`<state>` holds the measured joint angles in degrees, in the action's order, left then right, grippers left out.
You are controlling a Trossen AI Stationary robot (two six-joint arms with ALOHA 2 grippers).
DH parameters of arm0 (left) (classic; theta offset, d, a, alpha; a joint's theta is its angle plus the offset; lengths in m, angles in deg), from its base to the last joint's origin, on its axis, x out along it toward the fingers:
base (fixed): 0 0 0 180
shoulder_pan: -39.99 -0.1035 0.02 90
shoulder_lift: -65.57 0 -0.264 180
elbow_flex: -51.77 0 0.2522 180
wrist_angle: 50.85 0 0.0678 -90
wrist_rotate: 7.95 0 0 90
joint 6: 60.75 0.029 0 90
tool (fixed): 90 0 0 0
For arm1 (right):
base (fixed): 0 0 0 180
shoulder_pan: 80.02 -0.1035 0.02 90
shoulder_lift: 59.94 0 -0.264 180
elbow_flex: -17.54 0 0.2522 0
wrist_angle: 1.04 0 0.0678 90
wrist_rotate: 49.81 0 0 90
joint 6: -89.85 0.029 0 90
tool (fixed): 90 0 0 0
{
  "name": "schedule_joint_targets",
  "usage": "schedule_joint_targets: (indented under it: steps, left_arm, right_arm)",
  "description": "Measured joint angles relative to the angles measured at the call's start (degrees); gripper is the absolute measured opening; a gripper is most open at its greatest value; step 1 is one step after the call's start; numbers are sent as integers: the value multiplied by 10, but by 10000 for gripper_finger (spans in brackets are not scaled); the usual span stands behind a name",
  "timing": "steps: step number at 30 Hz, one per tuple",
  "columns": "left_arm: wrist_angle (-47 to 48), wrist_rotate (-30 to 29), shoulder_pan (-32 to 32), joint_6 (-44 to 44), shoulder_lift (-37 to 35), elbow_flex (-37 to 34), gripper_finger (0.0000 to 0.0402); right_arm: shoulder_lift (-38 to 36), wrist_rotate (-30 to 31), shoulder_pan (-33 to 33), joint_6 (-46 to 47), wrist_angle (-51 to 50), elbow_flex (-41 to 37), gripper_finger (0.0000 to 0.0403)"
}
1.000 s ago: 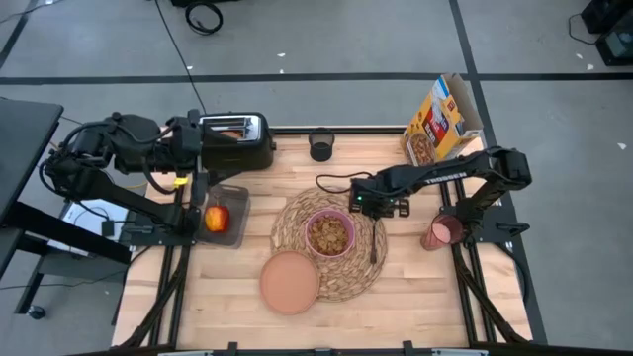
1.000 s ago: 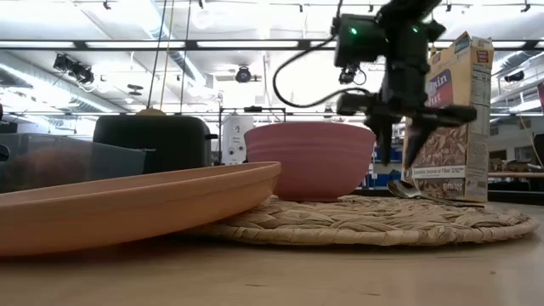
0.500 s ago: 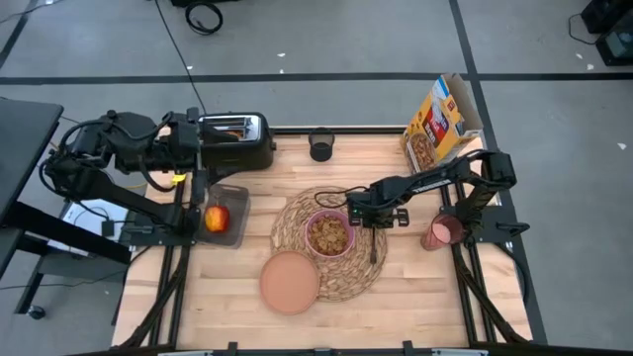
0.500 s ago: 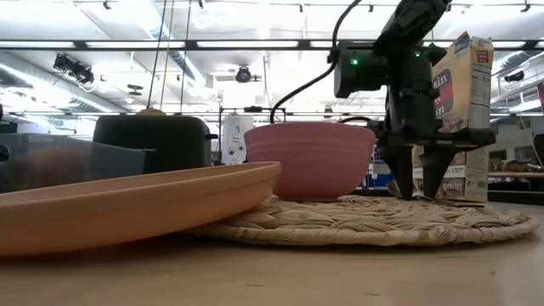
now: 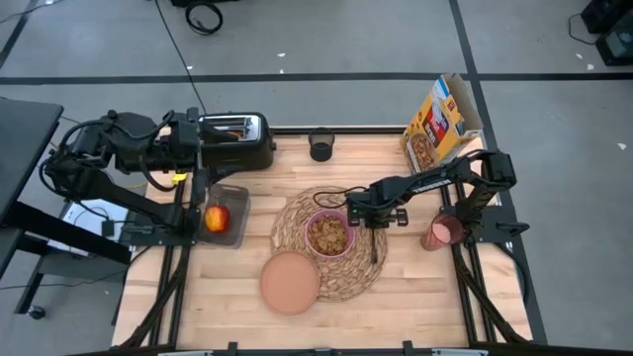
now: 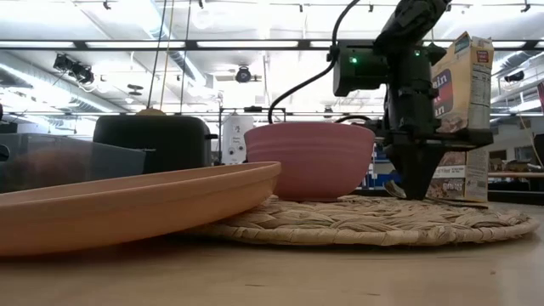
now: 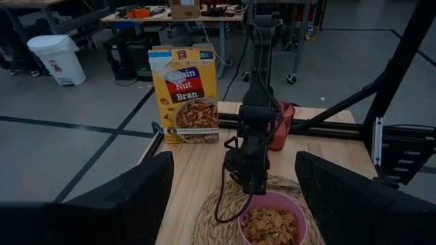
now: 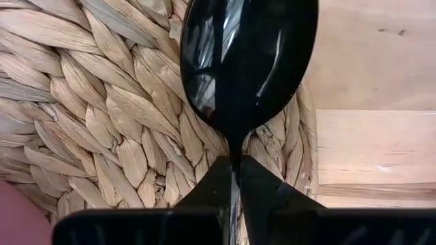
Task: Arrange a breakfast setting
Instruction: Put the black spoon to the right of the pink bowl, then put the brown bread on the orange plate
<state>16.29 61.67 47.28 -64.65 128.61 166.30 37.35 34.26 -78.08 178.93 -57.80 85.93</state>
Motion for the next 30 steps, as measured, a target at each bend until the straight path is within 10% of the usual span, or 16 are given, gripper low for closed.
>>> schedule_joint_targets:
  steps: [30]
  left_arm:
    - [1, 0, 0, 0, 0, 0, 314]
  right_arm:
    - [-3, -16, -4, 6, -3, 9, 121]
